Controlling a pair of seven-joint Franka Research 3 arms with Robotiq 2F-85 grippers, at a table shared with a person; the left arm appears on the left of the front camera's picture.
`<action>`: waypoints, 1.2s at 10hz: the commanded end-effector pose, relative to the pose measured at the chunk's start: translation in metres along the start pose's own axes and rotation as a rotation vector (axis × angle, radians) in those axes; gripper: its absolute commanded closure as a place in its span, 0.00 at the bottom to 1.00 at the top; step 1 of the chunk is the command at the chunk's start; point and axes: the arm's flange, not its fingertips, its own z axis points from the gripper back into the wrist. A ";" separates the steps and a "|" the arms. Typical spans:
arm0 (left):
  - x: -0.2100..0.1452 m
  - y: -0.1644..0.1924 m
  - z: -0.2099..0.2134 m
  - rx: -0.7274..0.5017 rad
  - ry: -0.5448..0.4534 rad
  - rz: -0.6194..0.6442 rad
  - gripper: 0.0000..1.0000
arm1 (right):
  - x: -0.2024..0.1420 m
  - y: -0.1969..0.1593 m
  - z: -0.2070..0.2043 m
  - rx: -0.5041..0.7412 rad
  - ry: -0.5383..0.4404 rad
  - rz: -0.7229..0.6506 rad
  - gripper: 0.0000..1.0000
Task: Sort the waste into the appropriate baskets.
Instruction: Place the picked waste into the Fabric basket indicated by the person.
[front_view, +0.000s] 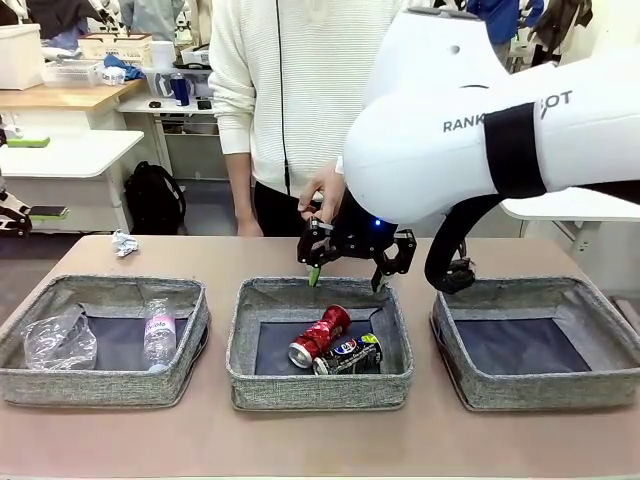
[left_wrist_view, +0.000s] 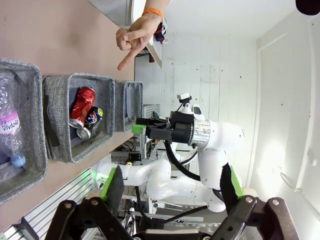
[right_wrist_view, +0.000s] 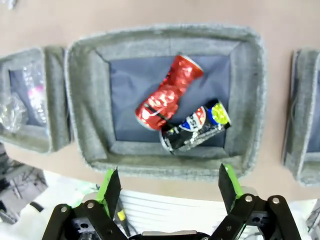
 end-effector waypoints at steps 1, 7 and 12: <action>-0.001 -0.003 0.000 -0.013 0.002 -0.004 0.00 | -0.004 -0.009 -0.001 0.087 0.016 -0.011 0.00; -0.001 -0.003 0.000 -0.013 0.002 -0.004 0.00 | -0.045 -0.110 0.067 1.200 0.153 -0.105 0.00; -0.001 -0.003 0.000 -0.013 0.002 -0.004 0.00 | -0.090 -0.258 0.050 1.421 -0.025 -0.251 0.00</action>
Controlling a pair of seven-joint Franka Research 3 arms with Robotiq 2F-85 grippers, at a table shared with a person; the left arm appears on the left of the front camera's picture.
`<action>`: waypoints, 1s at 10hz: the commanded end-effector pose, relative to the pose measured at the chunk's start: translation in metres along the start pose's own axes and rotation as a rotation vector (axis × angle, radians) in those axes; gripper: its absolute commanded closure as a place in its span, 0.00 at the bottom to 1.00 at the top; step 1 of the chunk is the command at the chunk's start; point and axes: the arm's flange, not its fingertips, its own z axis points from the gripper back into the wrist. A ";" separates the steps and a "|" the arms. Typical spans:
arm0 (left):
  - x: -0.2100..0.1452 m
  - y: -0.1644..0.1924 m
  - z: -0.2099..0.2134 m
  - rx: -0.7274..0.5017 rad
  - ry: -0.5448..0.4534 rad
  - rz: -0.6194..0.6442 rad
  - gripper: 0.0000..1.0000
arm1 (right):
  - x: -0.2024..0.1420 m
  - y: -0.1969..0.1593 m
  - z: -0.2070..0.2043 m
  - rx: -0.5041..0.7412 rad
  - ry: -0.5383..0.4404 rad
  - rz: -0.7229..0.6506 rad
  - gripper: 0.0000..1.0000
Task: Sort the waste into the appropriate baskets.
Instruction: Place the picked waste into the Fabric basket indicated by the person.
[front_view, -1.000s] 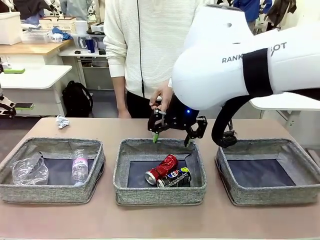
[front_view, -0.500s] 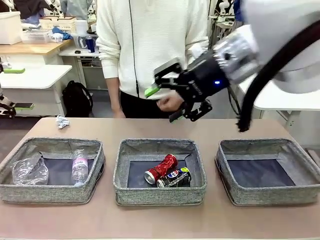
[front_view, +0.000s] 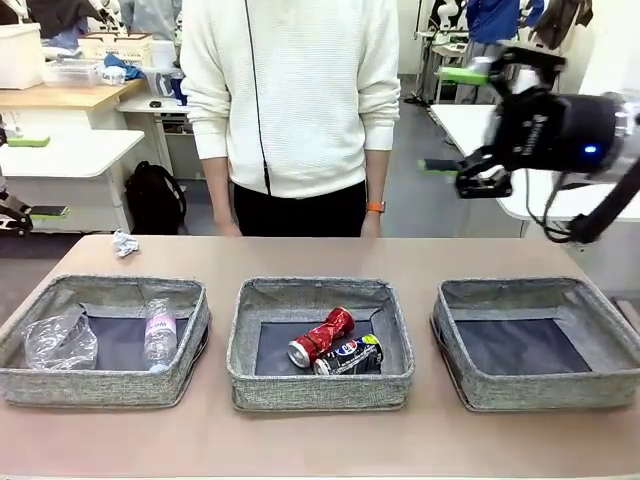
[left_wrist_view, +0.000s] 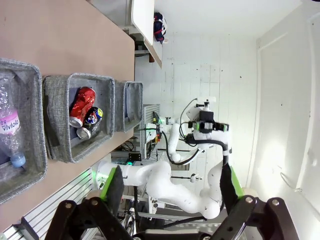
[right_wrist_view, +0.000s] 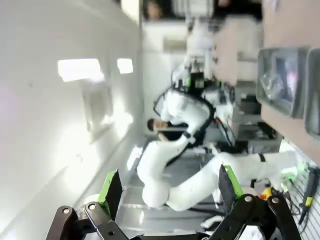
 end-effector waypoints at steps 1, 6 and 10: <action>-0.001 -0.003 0.000 -0.013 0.002 -0.003 0.00 | -0.084 -0.094 0.067 -0.081 -0.108 -0.084 0.00; -0.001 -0.003 0.000 -0.013 0.002 -0.003 0.00 | 0.024 -0.058 0.098 -0.191 -0.077 -0.134 0.00; -0.001 -0.003 0.000 -0.013 0.002 -0.003 0.00 | 0.024 -0.058 0.098 -0.191 -0.077 -0.134 0.00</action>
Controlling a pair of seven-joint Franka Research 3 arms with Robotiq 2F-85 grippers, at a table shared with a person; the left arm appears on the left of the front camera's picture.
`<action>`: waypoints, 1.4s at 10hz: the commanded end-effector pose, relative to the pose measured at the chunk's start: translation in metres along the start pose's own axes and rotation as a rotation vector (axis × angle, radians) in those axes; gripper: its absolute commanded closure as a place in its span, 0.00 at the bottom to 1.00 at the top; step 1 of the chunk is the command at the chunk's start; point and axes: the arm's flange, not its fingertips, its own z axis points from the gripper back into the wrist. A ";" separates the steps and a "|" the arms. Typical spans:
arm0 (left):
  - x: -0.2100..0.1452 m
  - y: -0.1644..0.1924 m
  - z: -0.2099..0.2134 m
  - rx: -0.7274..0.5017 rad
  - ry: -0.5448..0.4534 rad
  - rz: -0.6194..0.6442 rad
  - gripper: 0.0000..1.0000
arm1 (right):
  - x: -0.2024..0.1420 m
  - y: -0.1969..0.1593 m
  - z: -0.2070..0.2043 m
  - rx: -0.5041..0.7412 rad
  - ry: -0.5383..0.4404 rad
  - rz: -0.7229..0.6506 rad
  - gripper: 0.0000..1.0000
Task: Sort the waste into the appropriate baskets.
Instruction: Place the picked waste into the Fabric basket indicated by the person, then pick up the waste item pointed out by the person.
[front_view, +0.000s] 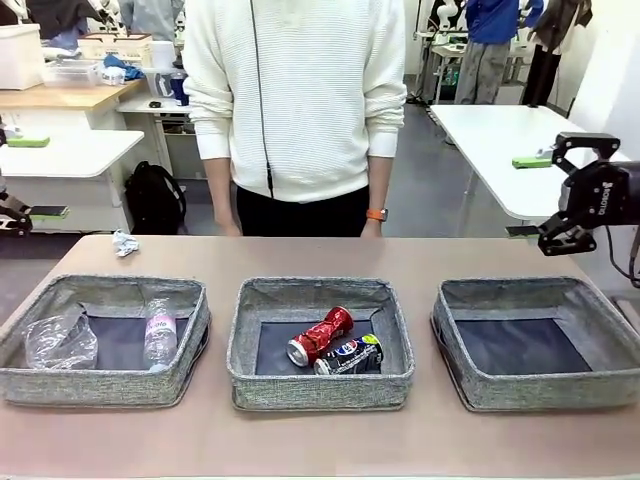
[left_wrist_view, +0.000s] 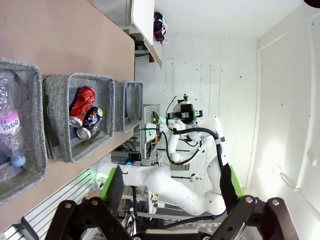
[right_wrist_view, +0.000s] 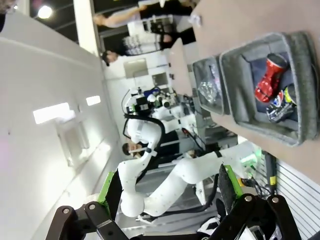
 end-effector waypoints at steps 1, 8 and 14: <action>-0.001 -0.003 0.000 -0.013 0.002 -0.003 0.00 | 0.000 0.001 -0.001 0.016 -0.002 0.008 0.00; -0.001 -0.003 0.000 -0.013 0.002 -0.003 0.00 | 0.000 0.001 -0.001 0.016 -0.002 0.008 0.00; -0.001 -0.003 0.000 -0.013 0.002 -0.003 0.00 | 0.000 0.001 -0.001 0.016 -0.002 0.008 0.00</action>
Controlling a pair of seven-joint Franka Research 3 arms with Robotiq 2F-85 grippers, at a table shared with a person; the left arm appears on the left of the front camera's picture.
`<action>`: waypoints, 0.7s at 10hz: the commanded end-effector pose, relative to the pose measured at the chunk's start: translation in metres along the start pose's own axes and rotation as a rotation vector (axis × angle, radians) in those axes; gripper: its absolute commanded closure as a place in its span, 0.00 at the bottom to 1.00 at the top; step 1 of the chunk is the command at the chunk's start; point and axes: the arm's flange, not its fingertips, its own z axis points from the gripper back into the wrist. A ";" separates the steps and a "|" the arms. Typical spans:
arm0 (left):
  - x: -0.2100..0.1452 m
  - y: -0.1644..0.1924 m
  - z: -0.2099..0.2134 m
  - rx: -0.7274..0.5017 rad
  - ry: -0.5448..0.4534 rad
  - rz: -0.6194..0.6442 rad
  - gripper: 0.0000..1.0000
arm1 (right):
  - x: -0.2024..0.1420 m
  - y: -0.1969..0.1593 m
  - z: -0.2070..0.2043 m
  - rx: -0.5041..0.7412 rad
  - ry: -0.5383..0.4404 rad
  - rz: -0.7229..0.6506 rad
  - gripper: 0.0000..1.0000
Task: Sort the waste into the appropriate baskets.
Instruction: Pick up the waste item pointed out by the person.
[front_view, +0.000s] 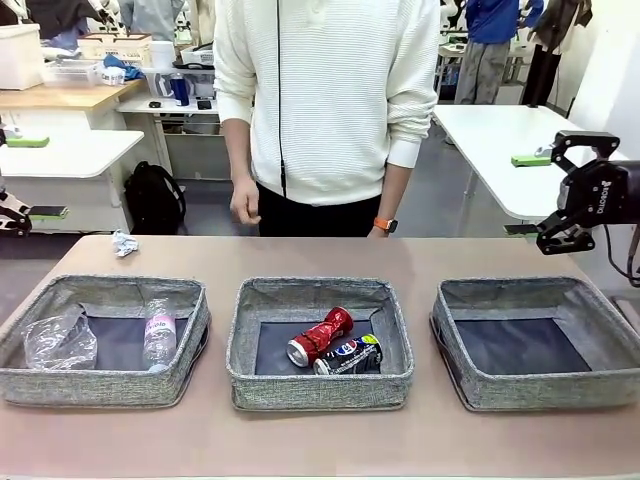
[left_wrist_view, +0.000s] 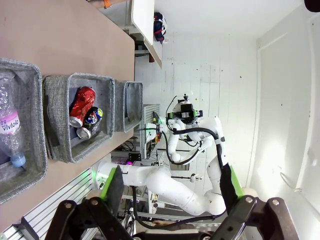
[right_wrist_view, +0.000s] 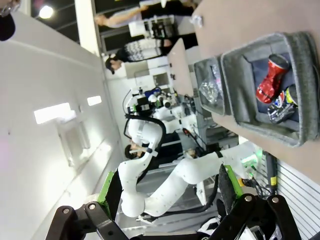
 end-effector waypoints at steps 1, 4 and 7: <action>-0.001 -0.003 0.000 -0.013 0.002 -0.003 0.00 | 0.000 0.001 0.000 0.015 -0.002 0.008 0.00; -0.001 -0.003 0.000 -0.013 0.002 -0.003 0.00 | 0.000 0.001 0.000 0.015 -0.002 0.008 0.00; -0.001 -0.003 0.000 -0.013 0.002 -0.003 0.00 | 0.000 0.001 0.000 0.015 -0.002 0.008 0.00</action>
